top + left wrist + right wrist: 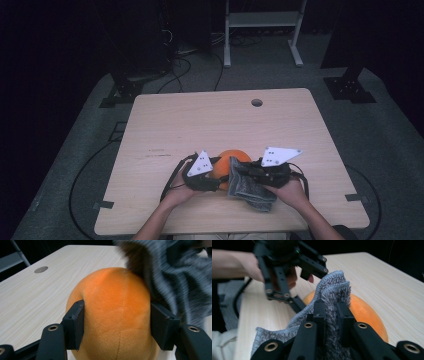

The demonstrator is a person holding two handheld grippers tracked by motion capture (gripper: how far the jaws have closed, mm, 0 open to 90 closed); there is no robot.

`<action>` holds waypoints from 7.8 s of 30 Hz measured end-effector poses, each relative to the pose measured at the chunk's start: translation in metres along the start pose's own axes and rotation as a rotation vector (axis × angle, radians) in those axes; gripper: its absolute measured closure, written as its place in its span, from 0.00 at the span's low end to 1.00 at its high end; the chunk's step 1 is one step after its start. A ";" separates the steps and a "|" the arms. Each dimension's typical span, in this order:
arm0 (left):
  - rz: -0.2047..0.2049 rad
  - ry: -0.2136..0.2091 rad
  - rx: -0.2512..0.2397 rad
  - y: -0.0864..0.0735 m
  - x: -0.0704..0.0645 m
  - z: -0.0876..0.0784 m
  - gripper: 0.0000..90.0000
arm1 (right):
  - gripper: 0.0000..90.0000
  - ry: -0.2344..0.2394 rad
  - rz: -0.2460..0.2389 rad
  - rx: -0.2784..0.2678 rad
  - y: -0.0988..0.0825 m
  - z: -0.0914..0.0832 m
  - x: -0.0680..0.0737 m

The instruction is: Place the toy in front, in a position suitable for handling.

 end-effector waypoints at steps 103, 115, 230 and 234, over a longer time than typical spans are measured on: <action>-0.099 -0.029 -0.022 -0.014 0.017 -0.006 0.41 | 0.88 -0.040 0.207 0.020 -0.043 -0.007 -0.027; -0.281 -0.057 0.022 -0.010 0.025 -0.008 0.10 | 0.88 -0.001 0.242 0.021 -0.050 0.009 -0.029; -0.233 -0.070 0.016 0.002 0.019 -0.011 0.12 | 0.88 0.003 0.121 -0.035 -0.016 0.009 -0.019; -0.330 -0.133 0.045 -0.005 0.024 -0.007 0.13 | 0.88 -0.011 0.139 -0.040 -0.022 0.005 -0.023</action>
Point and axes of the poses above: each handheld gripper's, and its own axes: z roughly forward along the jaws, y roughly out of its top, x roughly to its left, the point moved 7 cm from there along z, roughly forward along the jaws, and after that the axes turned 13 degrees about -z, right-handed, at the moved point
